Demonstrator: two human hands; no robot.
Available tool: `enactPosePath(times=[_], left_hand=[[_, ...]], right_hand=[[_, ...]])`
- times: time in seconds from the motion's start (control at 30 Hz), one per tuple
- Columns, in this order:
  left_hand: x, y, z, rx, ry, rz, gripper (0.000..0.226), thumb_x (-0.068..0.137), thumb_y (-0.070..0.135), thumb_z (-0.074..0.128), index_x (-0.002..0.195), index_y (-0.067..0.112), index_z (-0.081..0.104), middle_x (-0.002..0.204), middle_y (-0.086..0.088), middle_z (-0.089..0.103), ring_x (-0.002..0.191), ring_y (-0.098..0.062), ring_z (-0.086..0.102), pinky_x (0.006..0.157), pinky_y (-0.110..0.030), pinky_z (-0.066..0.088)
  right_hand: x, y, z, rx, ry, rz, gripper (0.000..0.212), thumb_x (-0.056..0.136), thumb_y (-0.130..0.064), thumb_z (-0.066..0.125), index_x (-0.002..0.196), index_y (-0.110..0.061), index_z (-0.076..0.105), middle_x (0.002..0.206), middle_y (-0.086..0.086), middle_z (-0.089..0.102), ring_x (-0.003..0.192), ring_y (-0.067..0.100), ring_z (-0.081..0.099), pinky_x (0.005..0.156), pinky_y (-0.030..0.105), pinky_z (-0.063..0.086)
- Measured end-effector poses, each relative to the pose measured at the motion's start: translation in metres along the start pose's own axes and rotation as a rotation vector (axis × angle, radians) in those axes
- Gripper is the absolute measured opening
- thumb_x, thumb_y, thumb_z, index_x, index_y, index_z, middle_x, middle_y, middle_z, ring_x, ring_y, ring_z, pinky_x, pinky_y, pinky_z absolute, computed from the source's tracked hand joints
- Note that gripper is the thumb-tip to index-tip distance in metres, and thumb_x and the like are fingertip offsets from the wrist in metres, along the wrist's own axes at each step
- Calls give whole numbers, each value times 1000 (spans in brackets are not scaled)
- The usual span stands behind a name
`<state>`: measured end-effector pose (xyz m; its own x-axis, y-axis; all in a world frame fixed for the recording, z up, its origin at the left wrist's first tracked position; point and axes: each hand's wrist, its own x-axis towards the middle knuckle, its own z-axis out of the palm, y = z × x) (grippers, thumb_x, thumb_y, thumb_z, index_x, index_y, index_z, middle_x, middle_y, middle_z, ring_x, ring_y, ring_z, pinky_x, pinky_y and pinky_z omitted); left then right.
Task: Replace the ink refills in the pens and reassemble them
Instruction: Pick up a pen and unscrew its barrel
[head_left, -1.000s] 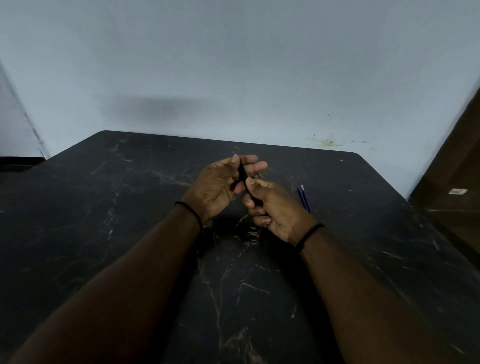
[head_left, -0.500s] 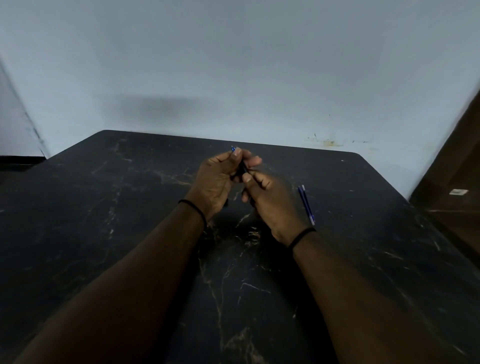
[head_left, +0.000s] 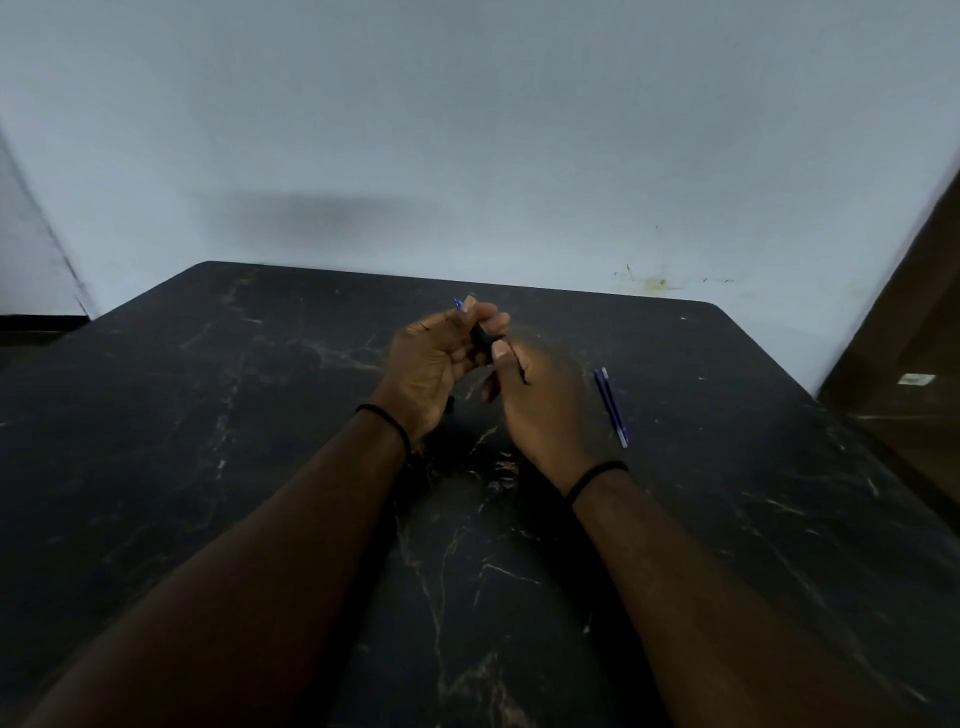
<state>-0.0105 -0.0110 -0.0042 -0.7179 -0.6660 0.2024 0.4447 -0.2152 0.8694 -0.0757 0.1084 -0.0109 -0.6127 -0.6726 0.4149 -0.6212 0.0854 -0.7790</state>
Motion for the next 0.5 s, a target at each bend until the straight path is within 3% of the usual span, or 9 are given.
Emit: enactPosePath(times=[0.13,0.2,0.27,0.33,0.4,0.5], left_hand=[[-1,-3,2,46,-11,-21,28,99,24,52,106,1,68,111,-19,72,100,-29,71,90,-40,57],[-2,-3,4,72,-5,-18,29,99,24,53,106,0,68,113,-19,72,102,-29,71,93,-42,56],[-2,-3,5,73,7,-13,29,99,24,54,106,0,69,114,-20,71,102,-29,70,91,-40,57],[-2,-3,5,86,12,2,28,99,23,54,107,1,69,113,-19,72,102,-28,71,86,-35,58],[-2,-2,3,90,9,10,27,99,23,54,108,2,69,112,-18,72,103,-27,71,83,-32,58],[-2,-2,2,91,2,11,26,99,23,54,106,4,70,112,-17,73,104,-27,71,84,-34,57]], right_hand=[[3,5,0,11,28,4,5,97,-22,62,93,-20,60,84,-5,67,73,2,61,58,10,39],[3,8,2,83,33,16,15,91,-17,69,95,-22,55,90,-3,69,80,10,66,65,19,47],[4,8,3,73,24,34,10,95,-27,66,96,-23,57,87,-3,71,77,10,67,64,26,47],[4,7,4,14,20,43,25,104,-37,49,92,-20,63,78,-3,70,69,4,63,59,21,39],[4,6,4,-30,28,53,39,108,-34,39,85,-16,65,76,-3,69,66,1,58,57,18,34],[3,3,1,-11,25,40,25,104,-25,50,87,-14,64,82,-2,69,70,4,58,60,22,37]])
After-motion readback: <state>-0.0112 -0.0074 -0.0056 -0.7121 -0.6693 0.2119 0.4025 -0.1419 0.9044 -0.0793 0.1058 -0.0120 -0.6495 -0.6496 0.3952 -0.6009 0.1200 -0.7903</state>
